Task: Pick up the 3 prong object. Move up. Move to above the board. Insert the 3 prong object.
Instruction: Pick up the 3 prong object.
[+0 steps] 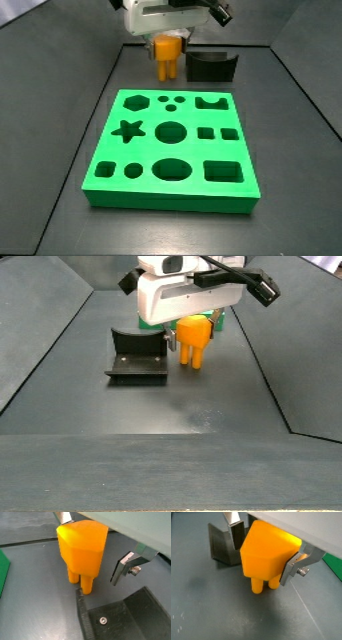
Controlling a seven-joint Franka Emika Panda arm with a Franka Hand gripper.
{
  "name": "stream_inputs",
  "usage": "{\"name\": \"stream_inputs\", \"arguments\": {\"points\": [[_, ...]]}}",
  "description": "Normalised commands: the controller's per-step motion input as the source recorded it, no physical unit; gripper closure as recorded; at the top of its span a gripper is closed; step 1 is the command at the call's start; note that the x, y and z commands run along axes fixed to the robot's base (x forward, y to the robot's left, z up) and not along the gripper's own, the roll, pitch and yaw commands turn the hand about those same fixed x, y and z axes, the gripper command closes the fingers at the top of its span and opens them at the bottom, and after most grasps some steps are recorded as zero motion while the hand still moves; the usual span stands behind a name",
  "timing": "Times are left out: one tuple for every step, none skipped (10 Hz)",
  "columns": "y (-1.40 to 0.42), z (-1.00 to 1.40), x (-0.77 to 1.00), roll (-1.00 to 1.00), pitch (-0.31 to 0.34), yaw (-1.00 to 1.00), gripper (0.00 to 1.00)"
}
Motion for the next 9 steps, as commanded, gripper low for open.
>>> {"name": "stream_inputs", "arguments": {"points": [[0.00, -0.09, 0.00, -0.08, -0.110, -1.00, 0.00], [-0.01, -0.12, 0.00, -0.09, -0.111, -1.00, 0.00], [-0.02, -0.10, 0.00, -0.11, -0.126, -1.00, 0.00], [-0.02, -0.09, 0.00, -0.13, -0.136, -1.00, 0.00], [-0.03, -0.05, 0.00, -0.15, -0.147, -0.99, 0.00], [-0.03, -0.03, 0.00, -0.16, -0.150, -0.99, 0.00], [-0.02, -0.01, 0.00, -0.17, -0.150, -0.98, 0.00], [-0.02, 0.00, 0.00, -0.17, -0.151, -0.97, 0.00], [-0.02, 0.00, 0.00, -0.17, -0.151, -0.97, 0.00]]}}
